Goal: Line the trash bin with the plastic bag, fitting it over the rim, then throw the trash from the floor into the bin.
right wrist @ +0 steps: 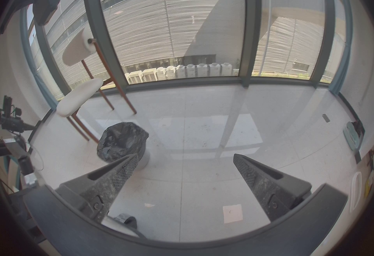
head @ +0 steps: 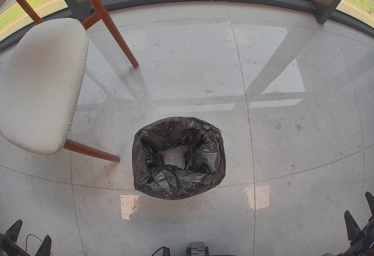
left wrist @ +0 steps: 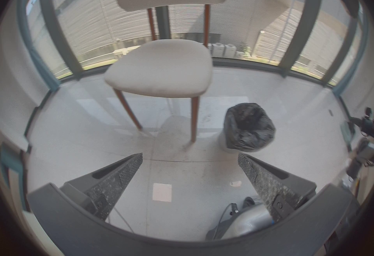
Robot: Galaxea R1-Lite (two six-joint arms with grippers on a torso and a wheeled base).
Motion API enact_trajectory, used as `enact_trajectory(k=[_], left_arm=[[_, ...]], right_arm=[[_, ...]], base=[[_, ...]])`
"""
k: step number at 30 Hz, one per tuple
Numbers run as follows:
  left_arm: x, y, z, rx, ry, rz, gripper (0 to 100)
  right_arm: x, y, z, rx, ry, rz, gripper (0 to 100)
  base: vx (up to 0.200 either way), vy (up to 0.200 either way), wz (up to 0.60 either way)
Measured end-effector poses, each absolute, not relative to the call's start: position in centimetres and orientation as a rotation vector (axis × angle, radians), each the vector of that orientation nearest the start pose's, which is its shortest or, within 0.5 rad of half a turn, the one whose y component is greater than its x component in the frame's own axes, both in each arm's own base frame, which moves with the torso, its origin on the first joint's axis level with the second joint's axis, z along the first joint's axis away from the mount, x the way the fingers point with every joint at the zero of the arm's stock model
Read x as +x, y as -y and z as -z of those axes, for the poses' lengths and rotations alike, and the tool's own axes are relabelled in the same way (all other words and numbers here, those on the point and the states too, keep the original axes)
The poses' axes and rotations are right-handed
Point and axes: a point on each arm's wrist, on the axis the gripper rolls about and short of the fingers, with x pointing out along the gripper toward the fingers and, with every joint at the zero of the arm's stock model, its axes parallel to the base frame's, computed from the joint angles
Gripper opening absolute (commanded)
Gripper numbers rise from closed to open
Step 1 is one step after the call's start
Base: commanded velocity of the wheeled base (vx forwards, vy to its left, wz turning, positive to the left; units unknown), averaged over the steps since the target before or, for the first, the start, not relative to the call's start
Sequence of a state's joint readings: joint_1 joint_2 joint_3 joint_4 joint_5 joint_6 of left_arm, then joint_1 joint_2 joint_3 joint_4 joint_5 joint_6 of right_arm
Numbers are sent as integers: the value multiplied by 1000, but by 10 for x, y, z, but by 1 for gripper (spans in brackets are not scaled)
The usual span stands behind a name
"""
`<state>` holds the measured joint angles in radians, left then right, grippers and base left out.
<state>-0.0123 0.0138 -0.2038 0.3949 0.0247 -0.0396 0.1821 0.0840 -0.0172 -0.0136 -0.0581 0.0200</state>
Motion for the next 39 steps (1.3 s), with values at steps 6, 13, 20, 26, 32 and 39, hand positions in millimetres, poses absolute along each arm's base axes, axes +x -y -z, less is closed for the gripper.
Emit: enact_trajectory(k=[6, 13, 20, 26, 32, 39], left_arm=[[-41, 3, -90, -6, -186, 171, 100], [-40, 2, -90, -1, -172, 143, 100], [-37, -2, -89, -45, -150, -54, 100], [-37, -3, -88, -79, -144, -115, 100], [-36, -4, -89, -128, -118, -177, 100], [-35, -4, -88, -97, -124, -133, 100]], right_arm=[[-17, 3, -80, 4, -84, -163, 100], [-17, 1, -81, 4, -83, -47, 100], [-21, 0, -81, -16, -24, -29, 100], [-22, -1, -81, -23, -5, -31, 100], [-23, -1, -80, -18, -1, -28, 100], [-23, 0, -80, -19, -1, -29, 100]], base=[[0, 0, 0], [0, 0, 0], [0, 0, 0], [0, 0, 0], [0, 0, 0], [0, 0, 0]])
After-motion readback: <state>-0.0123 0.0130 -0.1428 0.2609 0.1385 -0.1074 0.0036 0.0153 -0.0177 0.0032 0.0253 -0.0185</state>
